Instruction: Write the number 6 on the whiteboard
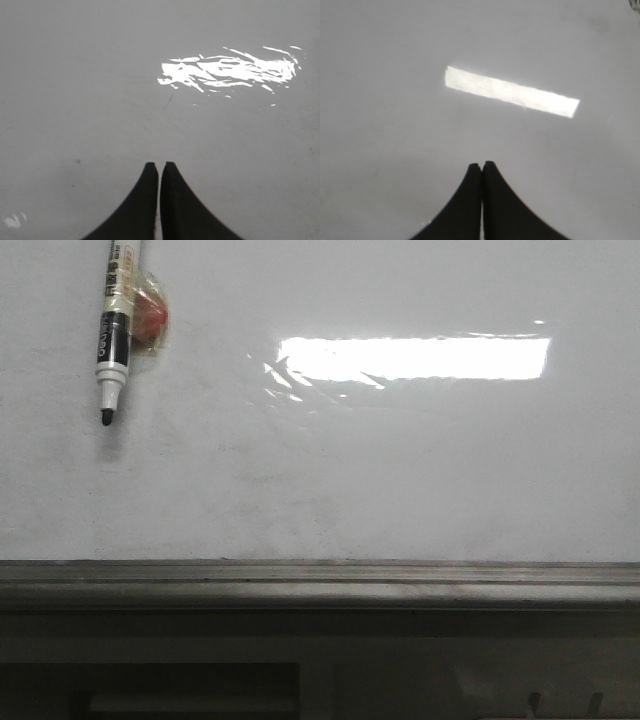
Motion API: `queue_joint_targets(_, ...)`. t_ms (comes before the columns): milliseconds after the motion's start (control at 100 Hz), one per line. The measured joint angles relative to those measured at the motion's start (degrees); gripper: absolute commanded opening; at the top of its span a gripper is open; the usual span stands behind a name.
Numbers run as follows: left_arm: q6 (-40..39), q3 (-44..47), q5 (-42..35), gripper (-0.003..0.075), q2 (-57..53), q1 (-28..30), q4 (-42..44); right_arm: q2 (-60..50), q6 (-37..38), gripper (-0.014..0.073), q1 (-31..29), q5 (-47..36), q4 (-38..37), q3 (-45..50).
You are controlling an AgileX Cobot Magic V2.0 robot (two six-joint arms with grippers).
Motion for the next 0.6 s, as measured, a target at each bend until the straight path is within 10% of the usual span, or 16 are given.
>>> queue_joint_targets(290,0.00,0.00,0.00,-0.0020,0.00,0.00,-1.22,0.00,0.00,-0.0066,0.00,0.00,2.08,0.00)
queue_joint_targets(600,0.00,0.00,0.00,-0.0020,0.00,0.00,-19.56,0.00,0.00,-0.0066,0.00,-0.48,21.30,0.00)
